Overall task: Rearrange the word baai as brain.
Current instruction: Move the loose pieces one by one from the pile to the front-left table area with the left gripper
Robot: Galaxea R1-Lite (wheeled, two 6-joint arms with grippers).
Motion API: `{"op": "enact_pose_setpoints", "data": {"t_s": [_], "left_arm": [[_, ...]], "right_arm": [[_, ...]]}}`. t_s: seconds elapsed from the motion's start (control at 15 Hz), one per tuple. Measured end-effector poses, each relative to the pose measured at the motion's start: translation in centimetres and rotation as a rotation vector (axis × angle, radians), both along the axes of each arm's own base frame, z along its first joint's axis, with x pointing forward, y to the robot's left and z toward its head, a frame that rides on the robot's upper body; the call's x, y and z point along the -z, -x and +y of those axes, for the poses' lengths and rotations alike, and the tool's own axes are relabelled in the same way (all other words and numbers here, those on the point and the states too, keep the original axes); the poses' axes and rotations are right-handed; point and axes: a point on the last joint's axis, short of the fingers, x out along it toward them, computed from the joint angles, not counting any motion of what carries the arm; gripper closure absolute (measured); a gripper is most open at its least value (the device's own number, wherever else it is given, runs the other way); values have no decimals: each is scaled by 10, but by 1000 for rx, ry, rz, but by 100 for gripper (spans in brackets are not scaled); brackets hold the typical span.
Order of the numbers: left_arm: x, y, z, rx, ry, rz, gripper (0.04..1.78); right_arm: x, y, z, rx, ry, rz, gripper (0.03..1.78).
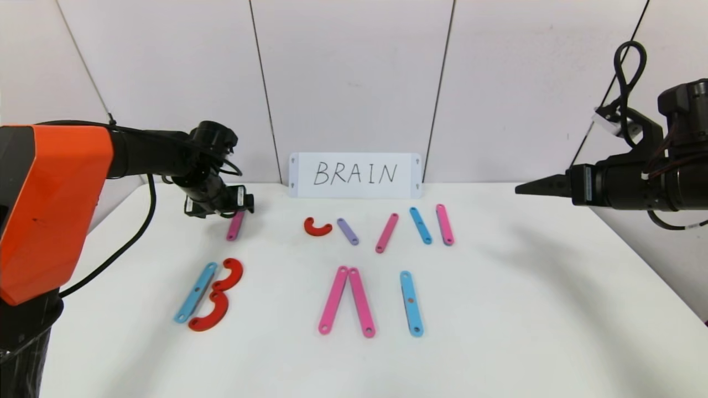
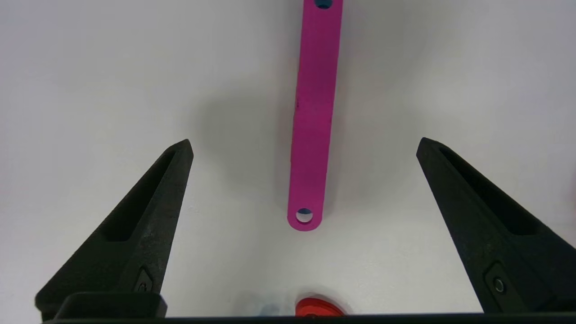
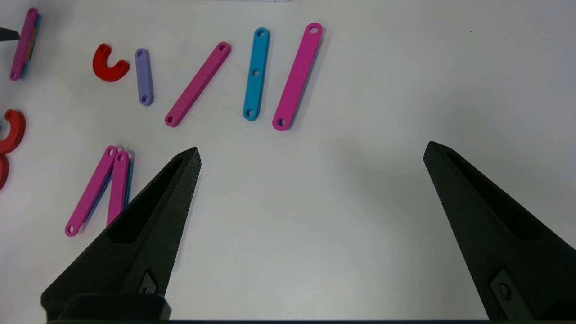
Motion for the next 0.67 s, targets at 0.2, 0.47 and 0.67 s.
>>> {"op": "enact_pose_setpoints", "data": {"t_s": [0.2, 0.47, 0.67], "left_arm": [[9, -3, 4, -8, 0, 21, 8], [21, -10, 7, -10, 6, 35, 19], [29, -13, 7, -11, 8, 45, 53]], "right_arm": [[1, -1, 0, -1, 0, 2, 8], [2, -2, 0, -1, 0, 6, 8], [2, -2, 0, -1, 0, 7, 8]]}}
